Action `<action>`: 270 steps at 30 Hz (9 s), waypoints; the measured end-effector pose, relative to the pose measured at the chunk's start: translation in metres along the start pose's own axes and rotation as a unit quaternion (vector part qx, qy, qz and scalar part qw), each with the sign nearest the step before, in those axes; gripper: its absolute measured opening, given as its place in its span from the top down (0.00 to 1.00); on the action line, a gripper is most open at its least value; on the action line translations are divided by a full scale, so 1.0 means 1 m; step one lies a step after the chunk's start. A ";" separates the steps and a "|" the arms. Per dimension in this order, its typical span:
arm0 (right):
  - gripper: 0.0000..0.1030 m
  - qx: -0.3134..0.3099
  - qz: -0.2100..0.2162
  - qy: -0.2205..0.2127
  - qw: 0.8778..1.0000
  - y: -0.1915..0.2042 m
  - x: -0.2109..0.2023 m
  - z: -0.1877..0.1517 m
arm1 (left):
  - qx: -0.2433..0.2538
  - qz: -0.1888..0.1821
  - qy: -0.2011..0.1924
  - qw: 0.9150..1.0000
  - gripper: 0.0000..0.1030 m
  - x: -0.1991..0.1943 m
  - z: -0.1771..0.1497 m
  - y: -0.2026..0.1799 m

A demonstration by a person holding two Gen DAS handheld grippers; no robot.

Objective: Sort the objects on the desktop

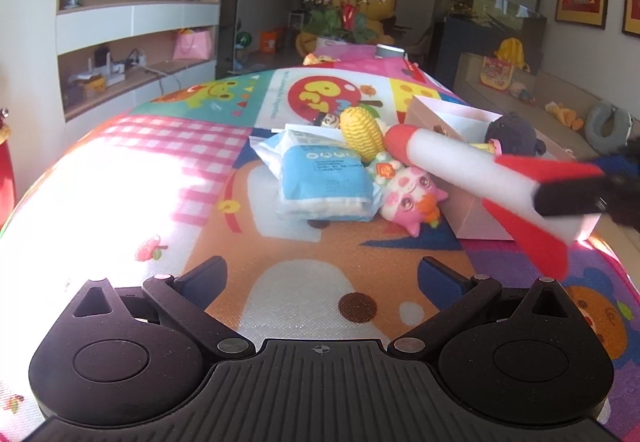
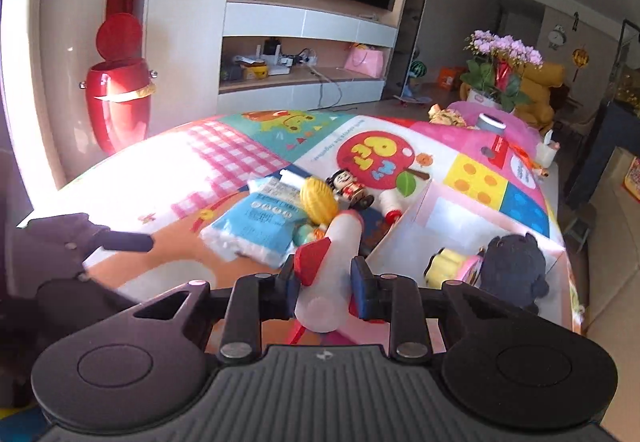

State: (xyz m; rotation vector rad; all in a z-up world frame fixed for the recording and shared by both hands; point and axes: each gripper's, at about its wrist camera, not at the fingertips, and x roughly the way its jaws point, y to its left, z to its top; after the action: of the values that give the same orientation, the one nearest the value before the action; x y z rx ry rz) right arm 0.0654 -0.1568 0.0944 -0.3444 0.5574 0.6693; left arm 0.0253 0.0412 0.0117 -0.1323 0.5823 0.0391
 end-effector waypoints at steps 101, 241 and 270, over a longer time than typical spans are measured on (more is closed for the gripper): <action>0.00 0.133 -0.042 0.067 0.988 -0.032 -0.009 -0.115 | 0.137 -0.073 0.058 0.986 0.04 -0.035 -0.019 -0.040; 0.70 0.234 -0.064 0.046 0.969 -0.116 0.059 0.059 | 0.029 -0.055 0.046 0.997 0.00 -0.010 -0.012 -0.014; 0.72 0.004 0.008 0.121 0.993 -0.013 0.119 0.068 | 0.028 -0.054 0.045 0.997 0.00 -0.010 -0.014 -0.015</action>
State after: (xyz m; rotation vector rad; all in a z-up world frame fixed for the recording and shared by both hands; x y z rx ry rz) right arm 0.1764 -0.0768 0.0807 -0.4166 0.7938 0.6438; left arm 0.0104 0.0240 0.0071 -0.1108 0.6642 -0.0874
